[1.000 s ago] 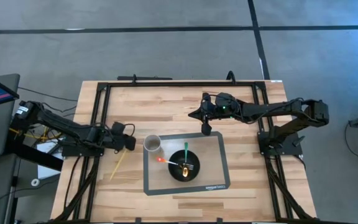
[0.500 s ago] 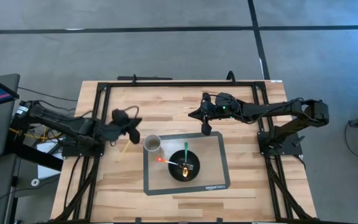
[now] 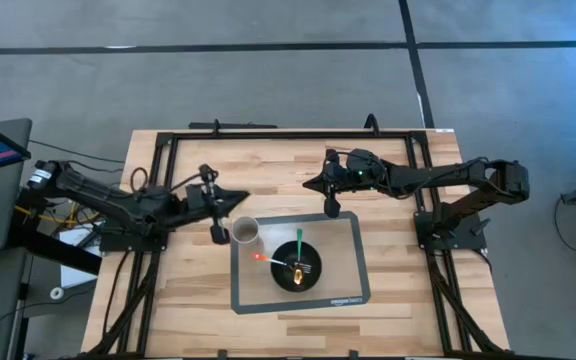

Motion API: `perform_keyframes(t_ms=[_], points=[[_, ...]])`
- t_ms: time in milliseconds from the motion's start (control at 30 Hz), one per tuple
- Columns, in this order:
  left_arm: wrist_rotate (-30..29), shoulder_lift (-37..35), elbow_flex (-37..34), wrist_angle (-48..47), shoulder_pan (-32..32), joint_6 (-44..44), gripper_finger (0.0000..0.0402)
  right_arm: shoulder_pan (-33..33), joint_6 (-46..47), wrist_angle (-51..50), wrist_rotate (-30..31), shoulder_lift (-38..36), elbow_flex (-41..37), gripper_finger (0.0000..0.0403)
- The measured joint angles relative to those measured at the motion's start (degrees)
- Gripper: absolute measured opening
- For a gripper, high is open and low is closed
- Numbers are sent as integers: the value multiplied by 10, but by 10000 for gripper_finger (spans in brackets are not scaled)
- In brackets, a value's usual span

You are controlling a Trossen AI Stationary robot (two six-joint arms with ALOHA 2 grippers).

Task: Pick & Place Utensil
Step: Put the orange straw into the white cup on the transparent mat, then return to Home Position

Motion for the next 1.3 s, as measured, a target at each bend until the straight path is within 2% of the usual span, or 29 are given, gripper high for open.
perform_keyframes(t_ms=[333, 433, 567, 800, 933, 1067, 1167, 1300], points=[[0, 139, -28, 144, 3, -2, 4, 0, 0, 0, 0, 0, 0, 1], [-6, 165, -28, 154, 3, -6, 4, 0, 0, -1, 0, 0, 0, 1], [-20, 191, -28, 153, 3, -61, 10, 0, 0, -1, 0, 0, 0, 1], [-45, 225, -28, 151, 3, -126, 55, 1, 0, -12, -9, 0, 0, 1], [-72, 226, -28, 146, 3, -125, 90, 7, 0, -13, -44, 0, 0, 1], [-82, 210, -28, 144, -1, -115, 124, 15, -6, -14, -49, -1, 0, 1], [-83, 179, -28, 145, -10, -79, 142, 19, -10, -21, -49, -12, 0, 1], [-117, 106, -28, 117, -26, -50, 150, 19, -11, -83, -49, -65, -1, 1]])
